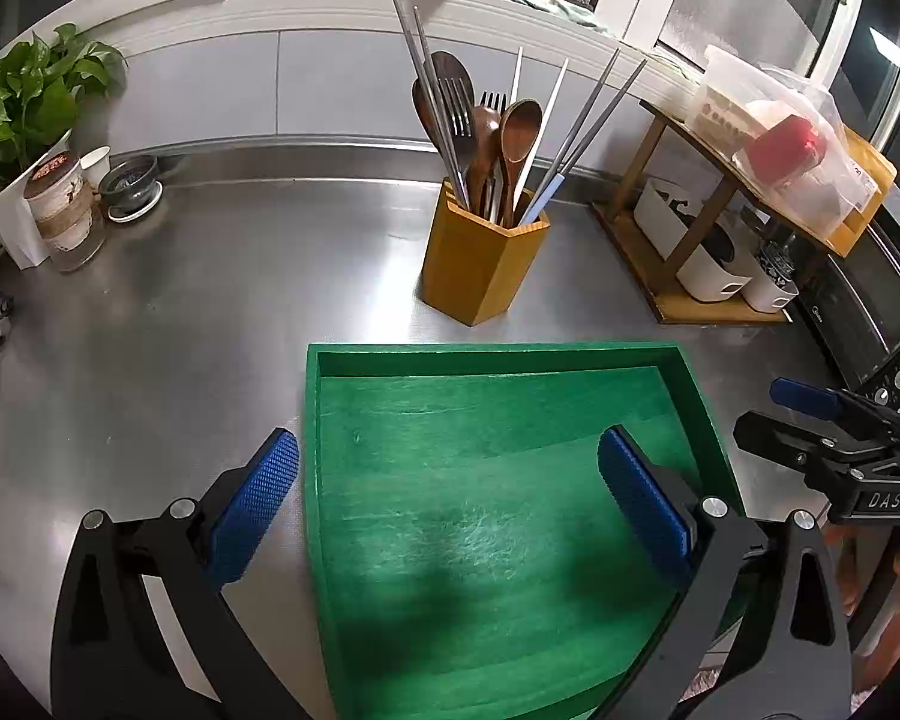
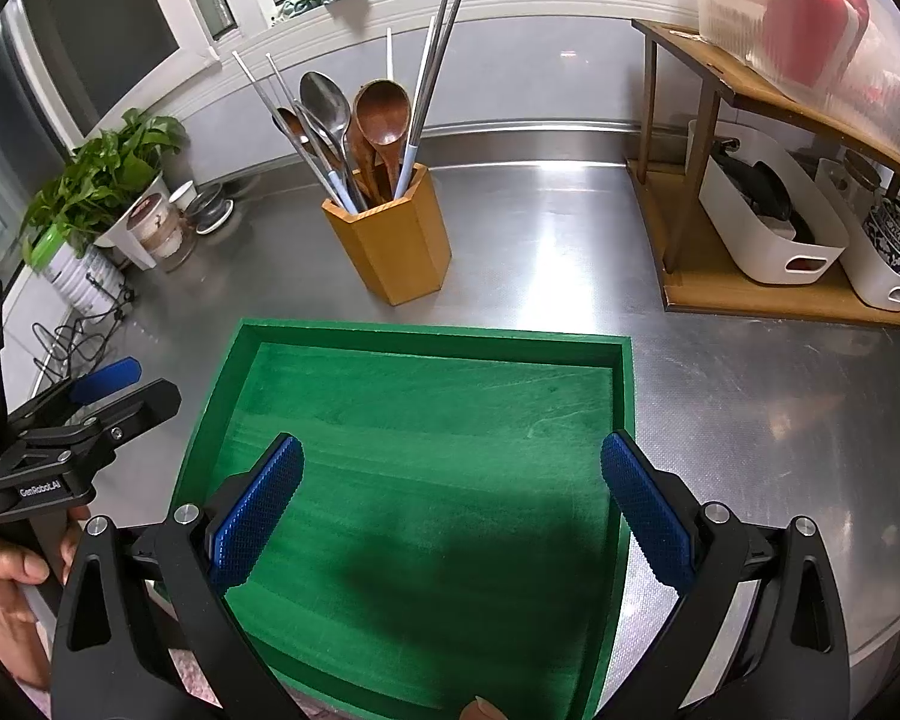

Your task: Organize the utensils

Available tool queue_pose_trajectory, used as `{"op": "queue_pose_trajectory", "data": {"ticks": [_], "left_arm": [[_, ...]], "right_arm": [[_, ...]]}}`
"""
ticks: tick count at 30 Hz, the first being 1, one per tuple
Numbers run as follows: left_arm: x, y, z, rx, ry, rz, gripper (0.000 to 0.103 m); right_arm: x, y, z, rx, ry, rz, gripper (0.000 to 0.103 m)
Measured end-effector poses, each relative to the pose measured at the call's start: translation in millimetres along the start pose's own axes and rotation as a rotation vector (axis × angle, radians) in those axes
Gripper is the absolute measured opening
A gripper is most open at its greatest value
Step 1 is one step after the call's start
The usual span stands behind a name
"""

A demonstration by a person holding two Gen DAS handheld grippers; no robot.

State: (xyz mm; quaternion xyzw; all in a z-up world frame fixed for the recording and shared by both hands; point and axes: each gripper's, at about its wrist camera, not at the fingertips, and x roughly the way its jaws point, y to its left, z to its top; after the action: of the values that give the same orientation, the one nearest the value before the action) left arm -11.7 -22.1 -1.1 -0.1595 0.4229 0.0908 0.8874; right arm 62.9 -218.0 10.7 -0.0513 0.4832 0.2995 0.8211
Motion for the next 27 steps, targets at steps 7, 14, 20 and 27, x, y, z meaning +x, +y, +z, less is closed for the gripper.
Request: {"op": "queue_pose_trajectory", "data": {"ticks": [7,14,20,27], "left_arm": [[1.7,0.7,1.5,-0.009,0.006,0.005,0.095],[2.5,0.1,2.5,-0.008,0.006,0.007,0.095],[3.3,-0.5,3.3,-0.008,0.007,0.010,0.095],[2.5,-1.8,3.0,-0.011,0.005,0.016,0.095]], "right_arm": [[1.6,0.3,1.7,-0.003,0.002,0.008,0.099],[2.3,-0.3,2.3,-0.001,0.004,0.006,0.099],[2.8,-1.0,2.9,-0.002,0.003,0.010,0.099],[3.3,-1.9,4.4,-0.008,0.007,0.017,0.099]]}}
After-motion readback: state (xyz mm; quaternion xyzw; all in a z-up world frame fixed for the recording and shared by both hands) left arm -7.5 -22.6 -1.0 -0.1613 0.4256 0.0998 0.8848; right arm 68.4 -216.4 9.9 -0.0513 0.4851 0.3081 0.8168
